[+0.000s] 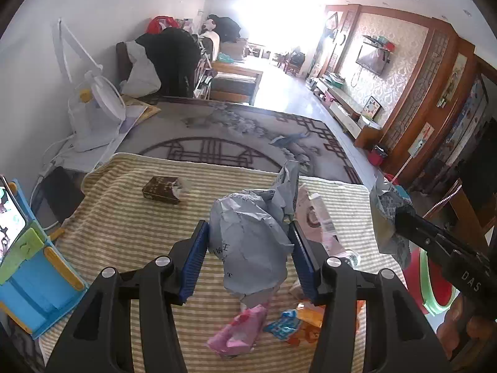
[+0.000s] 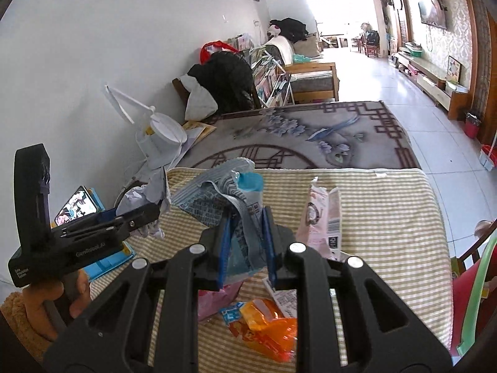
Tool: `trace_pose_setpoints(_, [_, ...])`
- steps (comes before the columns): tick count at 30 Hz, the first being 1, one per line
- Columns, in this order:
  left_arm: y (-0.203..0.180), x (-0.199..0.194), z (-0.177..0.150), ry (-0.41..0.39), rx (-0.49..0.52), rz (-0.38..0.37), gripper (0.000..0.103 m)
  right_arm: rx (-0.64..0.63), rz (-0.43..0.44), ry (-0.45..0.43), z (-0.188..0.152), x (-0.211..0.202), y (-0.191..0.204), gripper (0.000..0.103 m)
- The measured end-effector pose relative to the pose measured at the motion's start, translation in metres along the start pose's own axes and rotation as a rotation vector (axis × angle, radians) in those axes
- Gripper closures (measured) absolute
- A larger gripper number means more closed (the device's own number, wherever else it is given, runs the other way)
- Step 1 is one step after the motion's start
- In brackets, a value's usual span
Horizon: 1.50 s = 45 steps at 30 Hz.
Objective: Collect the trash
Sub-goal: 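Carry both items to the red bin and open both tools to drop them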
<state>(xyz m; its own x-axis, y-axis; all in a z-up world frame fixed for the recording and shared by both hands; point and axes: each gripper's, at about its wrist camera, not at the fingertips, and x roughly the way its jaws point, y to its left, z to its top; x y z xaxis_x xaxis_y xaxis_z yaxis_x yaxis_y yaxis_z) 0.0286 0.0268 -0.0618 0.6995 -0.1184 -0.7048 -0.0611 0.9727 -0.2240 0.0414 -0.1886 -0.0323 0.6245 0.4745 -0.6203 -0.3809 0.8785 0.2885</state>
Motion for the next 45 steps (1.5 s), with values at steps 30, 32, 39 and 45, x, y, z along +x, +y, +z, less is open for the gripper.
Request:
trace_pose_setpoints(30, [-0.164,-0.006,-0.038,-0.020,0.007,0.086,0.054,-0.008,0.082,-0.002,-0.003,-0.080,-0.141,0.083])
trace_pose_setpoints(32, [-0.173,-0.006,-0.040,-0.019,0.005,0.094,0.054,-0.009,0.093,-0.001,-0.004,-0.085,-0.149,0.083])
trace_pose_setpoints(39, [-0.209,-0.010,-0.047,-0.021,0.025,0.111,0.054,0.010,0.119,-0.011,-0.009,-0.103,-0.175,0.083])
trace_pose_setpoints(45, [-0.235,-0.011,-0.050,-0.026,0.048,0.108,0.054,0.026,0.124,-0.025,-0.015,-0.119,-0.198,0.083])
